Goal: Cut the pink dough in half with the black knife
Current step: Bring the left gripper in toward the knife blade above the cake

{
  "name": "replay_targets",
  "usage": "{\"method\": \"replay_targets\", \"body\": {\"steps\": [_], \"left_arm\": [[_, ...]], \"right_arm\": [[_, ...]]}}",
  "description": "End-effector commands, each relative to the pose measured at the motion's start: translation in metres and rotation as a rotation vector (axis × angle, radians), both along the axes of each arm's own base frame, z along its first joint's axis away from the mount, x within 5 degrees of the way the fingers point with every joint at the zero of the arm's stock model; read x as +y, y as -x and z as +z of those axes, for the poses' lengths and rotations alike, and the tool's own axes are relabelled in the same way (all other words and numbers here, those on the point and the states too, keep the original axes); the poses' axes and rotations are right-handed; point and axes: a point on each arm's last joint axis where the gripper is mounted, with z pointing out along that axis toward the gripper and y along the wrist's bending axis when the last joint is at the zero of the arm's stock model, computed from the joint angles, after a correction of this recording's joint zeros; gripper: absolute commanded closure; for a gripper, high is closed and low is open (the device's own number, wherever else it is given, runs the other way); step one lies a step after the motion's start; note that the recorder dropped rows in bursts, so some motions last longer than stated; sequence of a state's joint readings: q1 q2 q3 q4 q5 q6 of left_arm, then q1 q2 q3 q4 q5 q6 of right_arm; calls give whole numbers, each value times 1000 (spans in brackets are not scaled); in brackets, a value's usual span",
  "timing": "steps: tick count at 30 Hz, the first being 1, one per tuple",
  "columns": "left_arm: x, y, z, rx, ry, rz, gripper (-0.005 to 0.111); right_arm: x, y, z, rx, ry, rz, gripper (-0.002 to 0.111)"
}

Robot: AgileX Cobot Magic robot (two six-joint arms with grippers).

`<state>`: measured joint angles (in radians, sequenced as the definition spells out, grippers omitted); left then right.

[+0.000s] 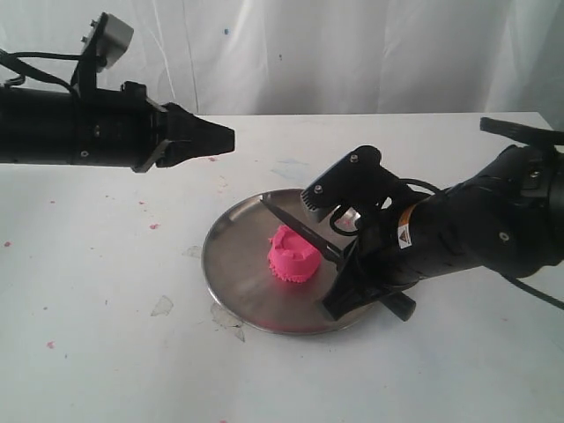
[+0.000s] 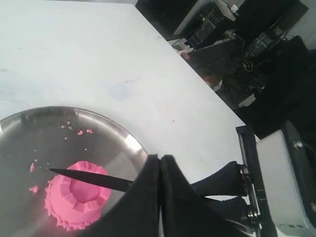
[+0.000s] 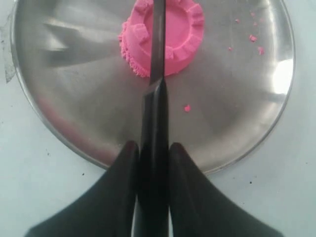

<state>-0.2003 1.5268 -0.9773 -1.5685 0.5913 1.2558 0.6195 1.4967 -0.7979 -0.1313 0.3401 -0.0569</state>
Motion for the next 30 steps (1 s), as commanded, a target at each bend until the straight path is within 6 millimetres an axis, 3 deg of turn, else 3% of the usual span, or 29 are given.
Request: {"method": "replay_targets", "body": {"steps": [1, 11, 21, 30], "left_arm": [[-6, -18, -11, 20, 41, -38, 107], [-19, -56, -63, 127, 86, -112, 107], [-23, -67, -89, 141, 128, -98, 107], [-29, -68, -107, 150, 101, -119, 107]], "right_arm": [[2, -1, 3, -13, -7, 9, 108], [2, -1, 3, -14, -7, 9, 108], [16, -21, -17, 24, 22, 12, 108], [17, -23, -26, 53, 43, 11, 108]]}}
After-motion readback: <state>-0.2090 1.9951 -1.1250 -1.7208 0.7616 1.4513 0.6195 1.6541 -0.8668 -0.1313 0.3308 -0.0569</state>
